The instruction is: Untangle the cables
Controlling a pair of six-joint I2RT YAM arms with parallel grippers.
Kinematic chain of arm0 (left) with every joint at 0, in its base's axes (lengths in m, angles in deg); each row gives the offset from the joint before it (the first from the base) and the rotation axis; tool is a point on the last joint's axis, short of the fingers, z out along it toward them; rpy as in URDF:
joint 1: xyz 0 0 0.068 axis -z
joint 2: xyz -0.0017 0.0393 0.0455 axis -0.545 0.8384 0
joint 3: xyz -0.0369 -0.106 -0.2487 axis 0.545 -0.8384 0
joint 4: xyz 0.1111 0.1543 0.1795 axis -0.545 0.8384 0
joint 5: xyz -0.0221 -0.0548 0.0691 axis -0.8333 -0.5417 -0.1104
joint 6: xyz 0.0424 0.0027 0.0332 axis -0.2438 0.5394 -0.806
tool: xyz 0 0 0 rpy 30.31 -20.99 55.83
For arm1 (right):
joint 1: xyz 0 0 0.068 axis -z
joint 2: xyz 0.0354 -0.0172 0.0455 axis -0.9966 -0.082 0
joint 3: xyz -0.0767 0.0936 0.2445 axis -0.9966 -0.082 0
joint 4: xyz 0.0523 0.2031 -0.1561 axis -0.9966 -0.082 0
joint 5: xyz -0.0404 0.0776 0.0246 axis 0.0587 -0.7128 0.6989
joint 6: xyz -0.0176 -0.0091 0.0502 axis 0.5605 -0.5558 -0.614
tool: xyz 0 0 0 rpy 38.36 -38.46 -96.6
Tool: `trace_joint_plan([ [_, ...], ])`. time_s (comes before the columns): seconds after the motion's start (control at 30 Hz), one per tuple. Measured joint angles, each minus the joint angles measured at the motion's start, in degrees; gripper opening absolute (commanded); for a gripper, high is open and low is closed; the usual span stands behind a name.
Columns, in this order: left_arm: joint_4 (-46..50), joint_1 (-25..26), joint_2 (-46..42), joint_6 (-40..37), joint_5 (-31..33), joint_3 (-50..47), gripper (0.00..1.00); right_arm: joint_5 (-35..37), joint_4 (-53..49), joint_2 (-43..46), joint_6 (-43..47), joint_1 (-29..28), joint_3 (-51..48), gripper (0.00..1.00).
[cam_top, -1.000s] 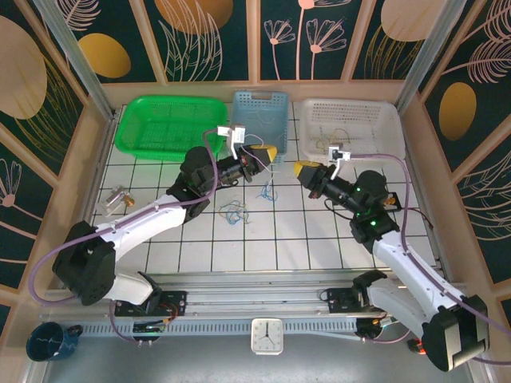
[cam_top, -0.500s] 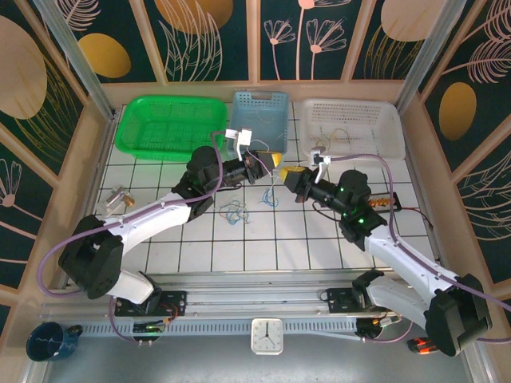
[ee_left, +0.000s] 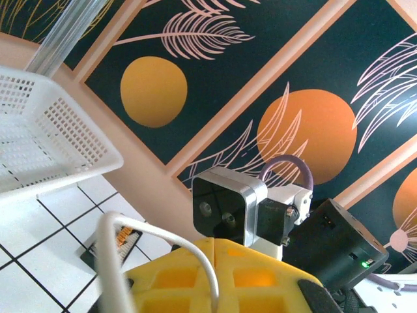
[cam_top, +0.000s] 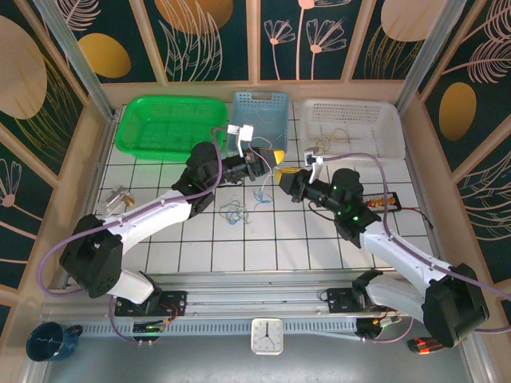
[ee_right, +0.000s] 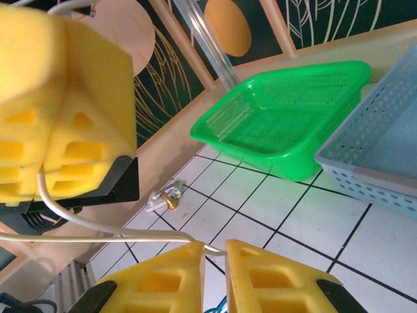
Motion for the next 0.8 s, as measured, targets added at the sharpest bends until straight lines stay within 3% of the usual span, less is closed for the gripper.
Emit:
trace_joint_plan([
  [0.8,-0.4,0.0,1.1,2.6,1.3,0.0,0.00,0.0,0.0,3.8,0.4,-0.8,-1.2,0.20],
])
